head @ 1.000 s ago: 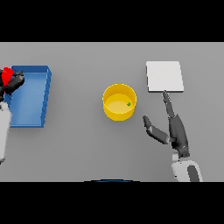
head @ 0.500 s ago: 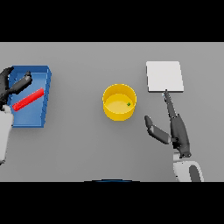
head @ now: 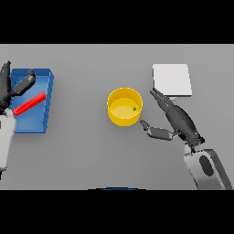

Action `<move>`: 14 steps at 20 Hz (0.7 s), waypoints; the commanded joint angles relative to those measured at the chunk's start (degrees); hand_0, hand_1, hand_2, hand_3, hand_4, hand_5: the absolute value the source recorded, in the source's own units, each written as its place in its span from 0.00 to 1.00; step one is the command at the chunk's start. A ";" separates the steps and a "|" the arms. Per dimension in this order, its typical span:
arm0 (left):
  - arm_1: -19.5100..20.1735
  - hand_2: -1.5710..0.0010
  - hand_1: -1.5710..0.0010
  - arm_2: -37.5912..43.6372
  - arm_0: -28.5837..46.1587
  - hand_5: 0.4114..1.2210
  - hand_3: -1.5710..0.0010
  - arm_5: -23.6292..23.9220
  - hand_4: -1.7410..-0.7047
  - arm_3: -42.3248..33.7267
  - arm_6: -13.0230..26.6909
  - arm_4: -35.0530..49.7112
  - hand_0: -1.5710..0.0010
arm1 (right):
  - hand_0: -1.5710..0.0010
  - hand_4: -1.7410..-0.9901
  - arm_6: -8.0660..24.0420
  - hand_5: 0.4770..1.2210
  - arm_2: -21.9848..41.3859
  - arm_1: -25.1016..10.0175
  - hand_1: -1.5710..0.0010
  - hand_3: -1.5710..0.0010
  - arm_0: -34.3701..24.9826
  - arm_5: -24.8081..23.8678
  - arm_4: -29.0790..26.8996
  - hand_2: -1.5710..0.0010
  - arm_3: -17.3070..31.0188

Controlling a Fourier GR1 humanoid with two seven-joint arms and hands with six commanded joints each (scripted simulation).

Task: Pick up the red beaker and tilt it to pour out 1 green nut into yellow bowl. Pick up the yellow bowl and place it on the metallic measuring scale.

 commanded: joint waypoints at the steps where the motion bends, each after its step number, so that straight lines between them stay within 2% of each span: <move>1: 0.26 0.99 0.99 0.08 -0.07 0.32 0.99 -0.17 0.97 -0.11 0.22 0.00 0.99 | 1.00 0.82 -0.61 0.26 1.12 -2.05 1.00 1.00 -2.06 1.04 2.32 1.00 1.05; 4: 0.73 0.99 0.99 0.05 -0.20 0.33 0.99 -0.22 0.97 0.66 0.21 -0.32 0.99 | 1.00 0.73 -1.06 0.27 5.71 -4.85 1.00 1.00 -8.19 4.86 7.89 1.00 4.68; 5: 0.77 1.00 1.00 0.20 0.24 0.34 1.00 -0.07 0.97 0.27 -0.43 -0.10 0.99 | 1.00 0.72 -2.78 0.27 6.62 -6.29 1.00 1.00 -9.84 6.04 8.88 1.00 5.66; 8: 0.48 1.00 1.00 -0.22 0.16 0.35 1.00 -0.23 0.97 1.28 -0.02 -0.40 1.00 | 1.00 0.69 -5.37 0.28 10.80 -8.64 1.00 1.00 -16.11 9.13 13.30 1.00 9.16; 9: 0.53 1.00 1.00 -0.13 0.11 0.35 1.00 -0.34 0.96 1.44 0.00 -0.26 1.00 | 1.00 0.69 -6.70 0.29 12.06 -9.51 1.00 1.00 -18.09 9.92 14.69 1.00 10.52; 11: 0.84 1.00 1.00 -0.08 0.06 0.36 1.00 -0.24 0.96 1.28 -0.41 -0.38 1.00 | 1.00 0.69 -7.40 0.30 15.01 -10.46 1.00 1.00 -20.85 11.99 17.53 1.00 12.08; 14: 1.34 1.00 1.00 0.16 0.37 0.36 1.00 -0.44 0.96 0.93 -0.49 -0.26 1.00 | 1.00 0.70 -8.63 0.32 18.04 -10.41 1.00 1.00 -23.95 13.81 20.05 1.00 15.35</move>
